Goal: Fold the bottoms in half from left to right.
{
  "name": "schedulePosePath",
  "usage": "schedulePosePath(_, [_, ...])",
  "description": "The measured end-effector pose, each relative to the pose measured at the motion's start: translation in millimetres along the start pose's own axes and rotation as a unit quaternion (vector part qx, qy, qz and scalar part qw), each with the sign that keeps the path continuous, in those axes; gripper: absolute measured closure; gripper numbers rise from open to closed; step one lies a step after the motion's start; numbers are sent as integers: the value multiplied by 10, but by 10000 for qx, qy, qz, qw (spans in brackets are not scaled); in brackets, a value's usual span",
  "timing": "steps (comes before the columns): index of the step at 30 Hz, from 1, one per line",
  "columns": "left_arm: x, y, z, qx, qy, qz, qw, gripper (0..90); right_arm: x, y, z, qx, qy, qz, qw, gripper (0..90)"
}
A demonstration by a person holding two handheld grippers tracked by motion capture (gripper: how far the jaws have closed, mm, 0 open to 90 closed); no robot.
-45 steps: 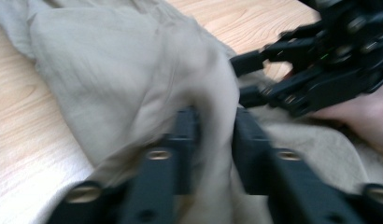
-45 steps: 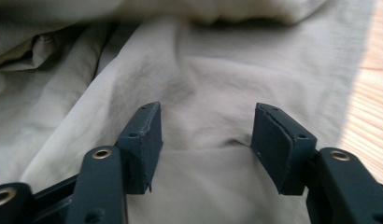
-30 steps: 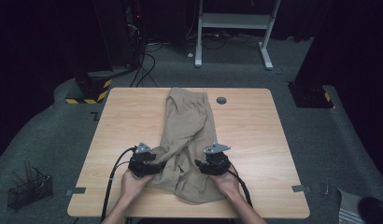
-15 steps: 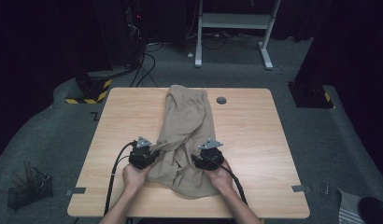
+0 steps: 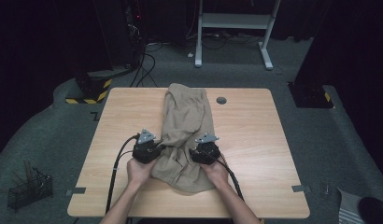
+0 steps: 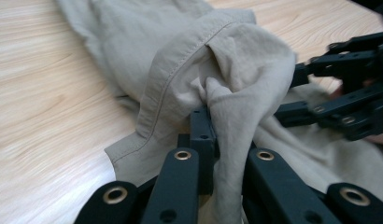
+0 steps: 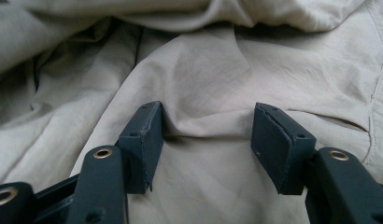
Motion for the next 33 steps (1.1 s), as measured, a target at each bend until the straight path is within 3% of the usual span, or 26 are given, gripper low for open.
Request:
schedulePosePath(4, [0,-1,99,65,92,-37,9999,860,-14,19,13,-42,-27,-32,10000,433])
schedulePosePath(5, [23,5,123,-1,122,-32,9999,859,16,27,8,-48,-68,-64,9999,427])
schedulePosePath(8, [69,4,149,-134,140,16,9998,857,219,24,12,-62,206,44,9998,438])
schedulePosePath(12, [126,-14,166,-113,216,23,9997,857,349,-26,-37,127,47,186,9997,442])
schedulePosePath(16, [124,42,201,-77,272,-88,9996,857,286,-44,-129,153,-251,231,9993,438])
schedulePosePath(19, [104,112,228,-121,320,-195,9992,854,241,-59,-114,142,-154,215,9995,438])
schedulePosePath(26, [-31,316,258,-291,180,-489,9982,830,148,-66,-85,93,0,163,9998,437])
schedulePosePath(29, [-107,385,202,-469,8,-564,9973,774,156,-61,-82,98,-44,166,9998,438])
schedulePosePath(33, [-57,350,126,-308,-25,-429,9986,554,256,-39,-100,22,-54,148,9999,436])
Point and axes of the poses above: each handheld gripper's, and its own axes: x roughly backward along the jaws, z roughly out of its top, y roughly to its right, the point moved 4 cm from there along -x, roughly forward along the jaws, and after that the axes turned 12 degrees about y, right-handed, at the moved point
